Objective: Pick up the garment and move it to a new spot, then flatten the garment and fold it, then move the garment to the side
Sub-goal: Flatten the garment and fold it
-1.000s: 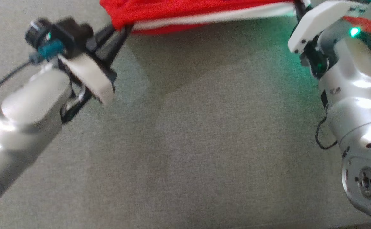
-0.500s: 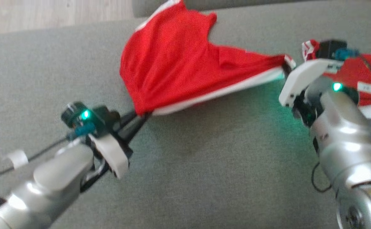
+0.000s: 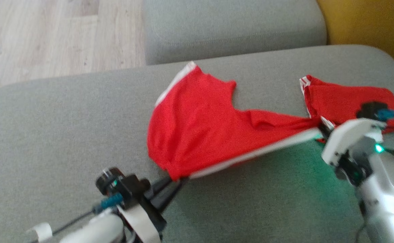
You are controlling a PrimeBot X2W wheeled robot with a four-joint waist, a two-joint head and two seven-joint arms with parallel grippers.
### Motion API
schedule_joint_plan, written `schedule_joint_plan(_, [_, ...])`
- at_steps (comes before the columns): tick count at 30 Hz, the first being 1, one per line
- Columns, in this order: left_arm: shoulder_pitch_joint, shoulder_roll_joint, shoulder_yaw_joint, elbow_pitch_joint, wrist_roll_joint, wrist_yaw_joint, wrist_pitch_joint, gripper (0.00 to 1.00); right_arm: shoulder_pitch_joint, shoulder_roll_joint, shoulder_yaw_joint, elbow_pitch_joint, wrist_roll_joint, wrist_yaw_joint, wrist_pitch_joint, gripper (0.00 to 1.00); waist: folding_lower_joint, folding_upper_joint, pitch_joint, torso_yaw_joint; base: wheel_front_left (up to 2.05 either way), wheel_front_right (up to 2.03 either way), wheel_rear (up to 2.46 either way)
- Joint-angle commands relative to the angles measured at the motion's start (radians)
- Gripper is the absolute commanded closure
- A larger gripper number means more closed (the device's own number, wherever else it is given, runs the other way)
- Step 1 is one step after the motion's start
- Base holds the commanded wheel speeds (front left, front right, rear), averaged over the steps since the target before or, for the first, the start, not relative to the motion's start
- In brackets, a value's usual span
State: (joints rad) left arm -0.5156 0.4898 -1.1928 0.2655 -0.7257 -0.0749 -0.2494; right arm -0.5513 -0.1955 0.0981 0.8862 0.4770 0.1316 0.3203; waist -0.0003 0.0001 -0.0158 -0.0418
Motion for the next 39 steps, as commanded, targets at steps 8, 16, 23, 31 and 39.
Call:
schedule_joint_plan(8, [0.044,0.037,0.025,-0.181,0.008,0.07,-0.001,1.0,0.21,-0.04,-0.178,-0.361,-0.019,-0.001,0.149,1.0,0.0003,-0.0001,-0.029,0.015,0.0,0.0,0.0])
schedule_joint_plan(16, [-0.007,0.025,0.063,-0.185,-0.005,0.09,0.009,1.0,0.227,0.088,-0.332,-0.633,-0.171,-0.001,0.314,1.0,0.0003,-0.0001,0.017,0.038,0.0,0.0,0.0])
schedule_joint_plan(23, [-0.076,0.017,0.104,-0.14,-0.01,0.078,0.005,1.0,0.125,0.129,-0.344,-0.689,-0.26,-0.001,0.371,1.0,0.0003,-0.0001,0.083,0.063,0.0,0.0,0.0])
schedule_joint_plan(31, [-0.163,-0.004,0.13,-0.056,-0.011,0.034,0.002,1.0,-0.067,0.142,-0.31,-0.581,-0.364,-0.001,0.384,1.0,0.0003,-0.0001,0.166,0.113,0.0,0.0,0.0])
schedule_joint_plan(39, [-0.221,-0.053,0.113,0.013,0.002,-0.008,-0.001,1.0,-0.254,0.144,-0.293,-0.385,-0.492,-0.001,0.364,1.0,0.0003,-0.0001,0.237,0.194,0.0,0.0,0.0])
